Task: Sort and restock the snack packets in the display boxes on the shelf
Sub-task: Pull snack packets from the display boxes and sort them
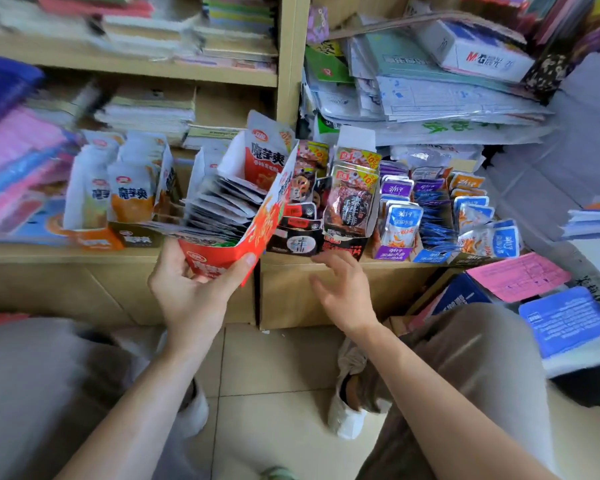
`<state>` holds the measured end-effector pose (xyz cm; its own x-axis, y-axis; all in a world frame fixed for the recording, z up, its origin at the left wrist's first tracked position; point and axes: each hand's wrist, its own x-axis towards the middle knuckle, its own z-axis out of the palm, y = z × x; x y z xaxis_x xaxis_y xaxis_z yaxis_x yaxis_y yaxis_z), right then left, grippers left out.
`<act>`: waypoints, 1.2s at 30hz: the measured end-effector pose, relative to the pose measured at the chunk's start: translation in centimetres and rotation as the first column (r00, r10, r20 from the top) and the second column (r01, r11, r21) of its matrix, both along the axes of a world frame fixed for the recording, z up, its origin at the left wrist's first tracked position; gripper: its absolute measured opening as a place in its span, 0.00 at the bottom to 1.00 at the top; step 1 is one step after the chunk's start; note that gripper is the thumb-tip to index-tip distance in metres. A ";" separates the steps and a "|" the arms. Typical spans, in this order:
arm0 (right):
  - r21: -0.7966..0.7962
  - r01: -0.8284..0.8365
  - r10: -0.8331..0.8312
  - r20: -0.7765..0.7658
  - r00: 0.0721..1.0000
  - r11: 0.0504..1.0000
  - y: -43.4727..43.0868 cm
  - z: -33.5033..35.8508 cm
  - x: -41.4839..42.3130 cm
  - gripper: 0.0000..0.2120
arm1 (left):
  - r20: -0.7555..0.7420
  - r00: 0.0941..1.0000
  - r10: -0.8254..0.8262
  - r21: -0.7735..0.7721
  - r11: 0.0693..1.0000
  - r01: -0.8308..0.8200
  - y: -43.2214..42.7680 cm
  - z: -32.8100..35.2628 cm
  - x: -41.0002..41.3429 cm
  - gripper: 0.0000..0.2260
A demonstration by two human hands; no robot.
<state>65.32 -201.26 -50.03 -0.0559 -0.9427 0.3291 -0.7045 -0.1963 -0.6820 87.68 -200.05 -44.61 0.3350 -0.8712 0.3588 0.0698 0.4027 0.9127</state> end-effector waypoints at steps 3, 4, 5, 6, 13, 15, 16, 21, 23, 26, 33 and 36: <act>-0.047 -0.090 0.084 -0.118 0.989 0.995 -1.2 1.1 2.9 0.12 | -0.036 0.993 0.117 0.011 0.993 -0.116 0.4 -0.1 2.4 0.24; -0.068 -0.116 0.105 -0.141 0.984 0.991 -1.7 1.3 4.1 0.12 | -0.039 0.987 0.153 0.013 0.988 -0.153 0.4 -0.2 3.3 0.24; -0.092 -0.145 0.129 -0.167 0.978 0.985 -2.3 1.4 5.2 0.12 | -0.036 0.981 0.190 0.013 0.982 -0.190 0.3 -0.3 4.1 0.24; -0.111 -0.175 0.150 -0.201 0.968 0.978 -3.0 1.5 6.3 0.13 | -0.029 0.973 0.228 0.014 0.974 -0.228 0.2 -0.4 5.1 0.23; -0.199 -0.376 0.261 -0.437 0.860 0.905 -8.3 1.8 11.9 0.19 | -0.019 0.931 0.364 0.039 0.931 -0.363 0.5 -1.4 9.2 0.22; -0.179 -0.411 0.276 -0.504 0.819 0.894 -9.8 1.3 13.0 0.22 | -0.022 0.927 0.375 0.048 0.926 -0.374 0.4 -1.6 9.8 0.22; -0.160 -0.412 0.272 -0.535 0.800 0.897 -10.4 0.9 13.4 0.22 | -0.022 0.925 0.379 0.054 0.924 -0.378 0.3 -1.6 10.1 0.22; -0.221 -0.327 0.129 -0.615 0.778 0.919 -12.2 0.2 13.3 0.11 | -0.014 0.922 0.386 0.085 0.920 -0.384 0.0 -1.9 10.7 0.22; -0.270 -0.307 0.082 -0.616 0.784 0.912 -12.2 0.3 13.0 0.09 | -0.014 0.922 0.388 0.095 0.918 -0.385 -0.1 -2.3 10.8 0.22; -0.261 -0.258 0.040 -0.627 0.778 0.930 -12.1 0.4 12.3 0.08 | -0.005 0.925 0.381 0.106 0.920 -0.378 -0.4 -2.7 10.3 0.22; -0.282 -0.213 0.006 -0.590 0.807 0.935 -11.2 0.0 10.4 0.08 | -0.027 0.960 0.277 0.130 0.953 -0.272 -1.0 -3.5 8.6 0.23; -0.261 -0.243 0.051 -0.575 0.817 0.934 -11.2 -0.7 10.0 0.09 | -0.022 0.960 0.280 0.163 0.948 -0.273 -1.9 -4.3 7.2 0.24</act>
